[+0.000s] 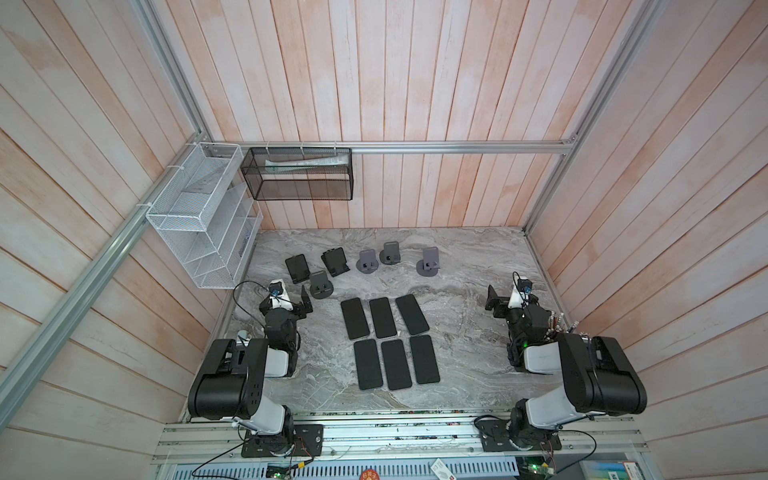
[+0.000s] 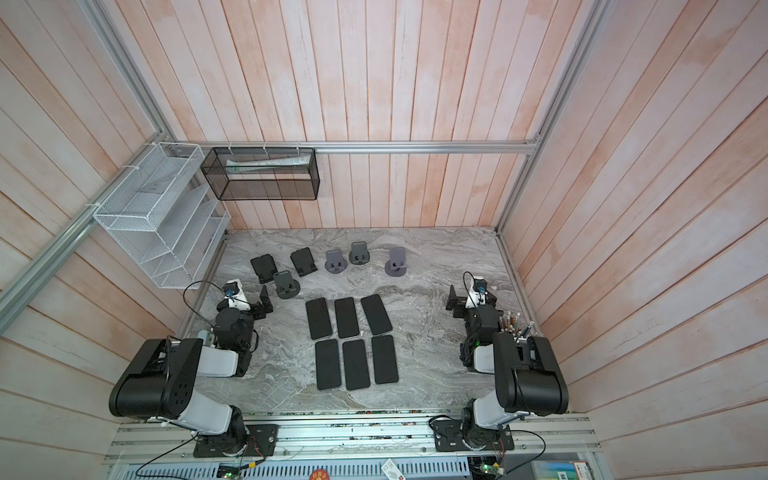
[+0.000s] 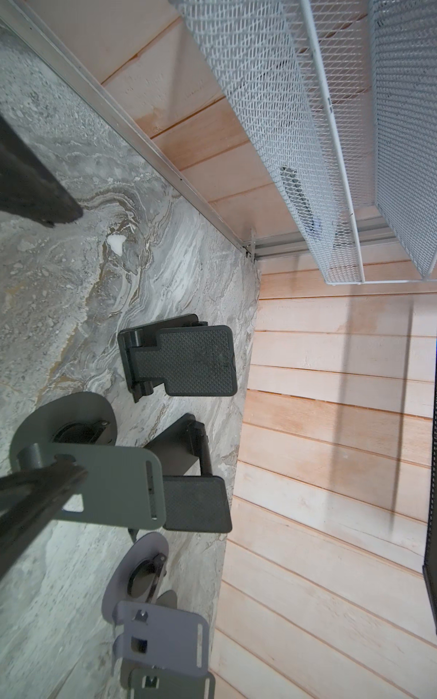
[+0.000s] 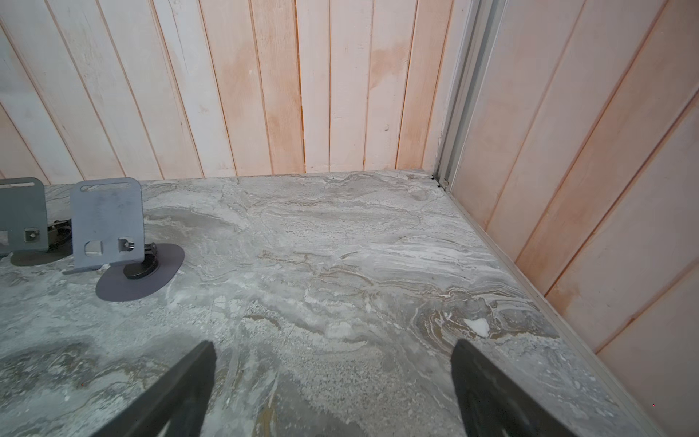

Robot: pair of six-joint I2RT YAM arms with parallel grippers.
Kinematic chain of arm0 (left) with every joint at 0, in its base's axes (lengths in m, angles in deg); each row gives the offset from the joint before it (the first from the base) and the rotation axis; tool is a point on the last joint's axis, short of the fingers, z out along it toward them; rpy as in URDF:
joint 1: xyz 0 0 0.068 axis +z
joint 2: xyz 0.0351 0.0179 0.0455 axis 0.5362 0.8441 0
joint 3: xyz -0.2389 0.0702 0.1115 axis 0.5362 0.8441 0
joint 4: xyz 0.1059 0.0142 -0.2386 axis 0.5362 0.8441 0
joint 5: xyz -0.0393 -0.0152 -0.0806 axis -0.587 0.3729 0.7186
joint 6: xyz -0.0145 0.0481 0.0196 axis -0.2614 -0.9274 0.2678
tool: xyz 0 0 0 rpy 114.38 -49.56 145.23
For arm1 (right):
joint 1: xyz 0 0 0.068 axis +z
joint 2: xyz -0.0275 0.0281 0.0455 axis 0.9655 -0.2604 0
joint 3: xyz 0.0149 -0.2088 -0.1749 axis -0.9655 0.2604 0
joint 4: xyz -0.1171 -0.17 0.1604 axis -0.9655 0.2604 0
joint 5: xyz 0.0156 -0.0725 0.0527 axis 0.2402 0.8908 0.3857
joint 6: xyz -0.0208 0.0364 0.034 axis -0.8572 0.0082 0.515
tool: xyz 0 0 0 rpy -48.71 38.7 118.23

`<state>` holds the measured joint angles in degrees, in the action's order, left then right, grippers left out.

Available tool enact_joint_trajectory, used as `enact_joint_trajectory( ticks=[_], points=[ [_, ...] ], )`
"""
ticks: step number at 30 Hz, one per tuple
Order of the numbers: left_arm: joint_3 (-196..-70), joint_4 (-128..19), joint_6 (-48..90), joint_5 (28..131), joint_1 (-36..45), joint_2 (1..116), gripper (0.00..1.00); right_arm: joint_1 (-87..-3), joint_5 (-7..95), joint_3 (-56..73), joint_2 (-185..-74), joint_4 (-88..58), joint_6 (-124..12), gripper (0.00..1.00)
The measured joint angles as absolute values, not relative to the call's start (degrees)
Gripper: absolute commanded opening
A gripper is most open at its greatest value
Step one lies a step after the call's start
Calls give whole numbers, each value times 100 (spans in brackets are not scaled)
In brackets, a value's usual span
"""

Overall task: Remove the phone from the phone stand
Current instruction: Reset both arms

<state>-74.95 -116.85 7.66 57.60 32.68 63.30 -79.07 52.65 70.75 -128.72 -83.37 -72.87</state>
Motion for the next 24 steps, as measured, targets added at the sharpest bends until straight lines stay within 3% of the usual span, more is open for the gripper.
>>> enact_joint_trajectory(
  ticks=[24],
  points=[
    [-7495, -11685, 766, 5757, 3263, 6330, 100, -7794, 5329, 7075, -12874, -8295, -7254, 98]
  ],
)
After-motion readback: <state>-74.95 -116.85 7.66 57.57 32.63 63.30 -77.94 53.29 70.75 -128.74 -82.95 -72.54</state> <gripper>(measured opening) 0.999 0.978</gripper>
